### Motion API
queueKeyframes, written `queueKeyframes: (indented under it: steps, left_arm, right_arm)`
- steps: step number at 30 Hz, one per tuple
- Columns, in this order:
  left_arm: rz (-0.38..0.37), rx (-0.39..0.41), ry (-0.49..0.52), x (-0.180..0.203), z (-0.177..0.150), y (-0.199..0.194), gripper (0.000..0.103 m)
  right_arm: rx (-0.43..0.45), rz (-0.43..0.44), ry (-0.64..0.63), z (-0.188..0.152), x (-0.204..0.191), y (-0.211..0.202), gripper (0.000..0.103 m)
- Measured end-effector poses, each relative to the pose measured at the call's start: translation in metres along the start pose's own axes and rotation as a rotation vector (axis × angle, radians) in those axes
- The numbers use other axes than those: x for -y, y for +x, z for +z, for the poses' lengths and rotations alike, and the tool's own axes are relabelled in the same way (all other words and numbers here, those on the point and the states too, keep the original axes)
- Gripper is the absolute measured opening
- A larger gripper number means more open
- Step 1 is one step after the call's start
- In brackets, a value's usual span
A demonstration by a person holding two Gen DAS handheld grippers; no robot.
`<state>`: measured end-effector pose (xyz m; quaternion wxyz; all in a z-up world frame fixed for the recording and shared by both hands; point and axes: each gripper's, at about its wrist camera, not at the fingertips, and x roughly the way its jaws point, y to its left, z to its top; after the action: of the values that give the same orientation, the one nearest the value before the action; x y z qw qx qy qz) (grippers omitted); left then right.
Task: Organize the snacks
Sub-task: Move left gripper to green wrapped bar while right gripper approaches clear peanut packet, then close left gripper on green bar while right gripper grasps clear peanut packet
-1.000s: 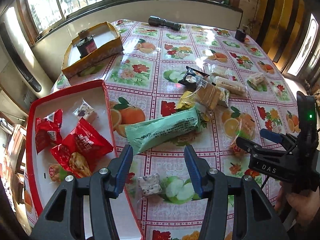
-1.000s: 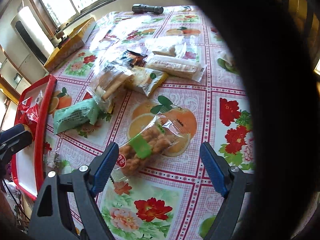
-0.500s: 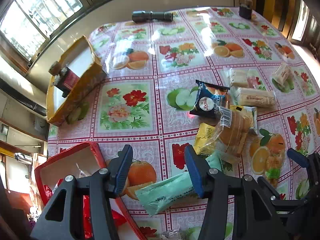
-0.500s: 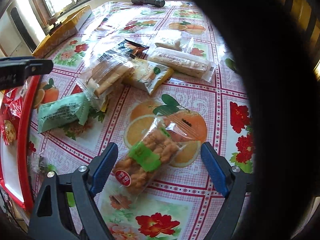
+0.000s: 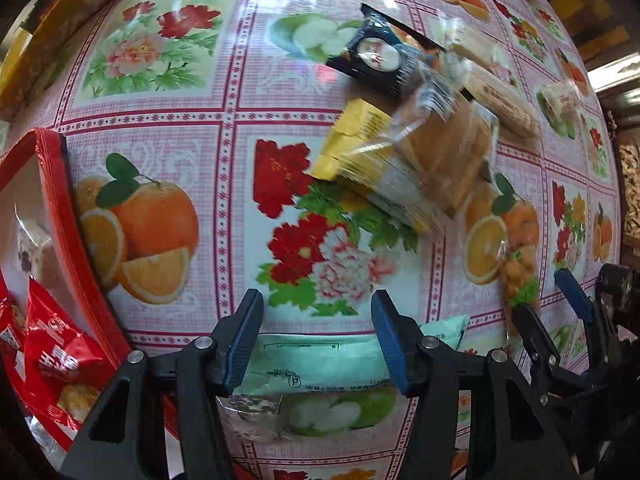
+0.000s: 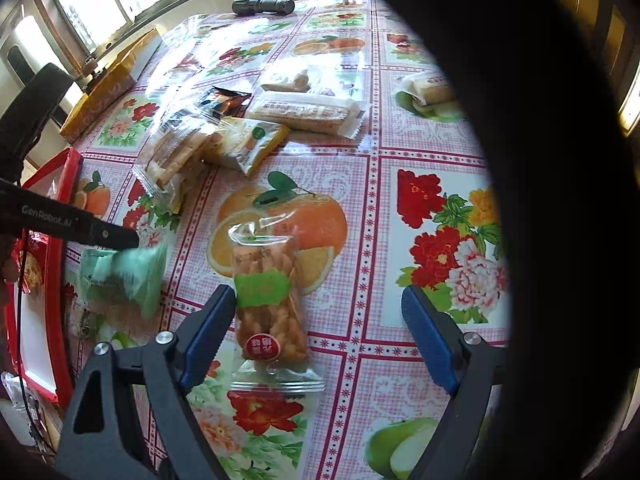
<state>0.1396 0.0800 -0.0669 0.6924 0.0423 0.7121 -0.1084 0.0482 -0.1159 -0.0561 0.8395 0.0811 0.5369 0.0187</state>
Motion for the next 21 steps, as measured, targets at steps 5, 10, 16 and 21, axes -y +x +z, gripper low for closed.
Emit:
queueKeyframes:
  steps: [5,10,16,21]
  left_arm:
    - [0.018,0.104,0.197,0.028,-0.029,-0.018,0.056]
    - [0.006,0.199,0.212,0.035,-0.058,-0.048,0.056]
    - [-0.064,0.199,0.064,0.011,-0.073,-0.055,0.056]
    - [-0.076,0.223,-0.092,0.018,-0.081,-0.04,0.056]
  right_arm:
    - [0.0,0.04,-0.054,-0.002,0.002,-0.002,0.085]
    - [-0.003,0.066,-0.151,0.003,-0.013,0.004,0.086]
    - [0.016,-0.03,-0.312,0.004,-0.034,0.01,0.055]
    - [0.022,-0.026,-0.313,0.001,-0.022,0.003,0.044]
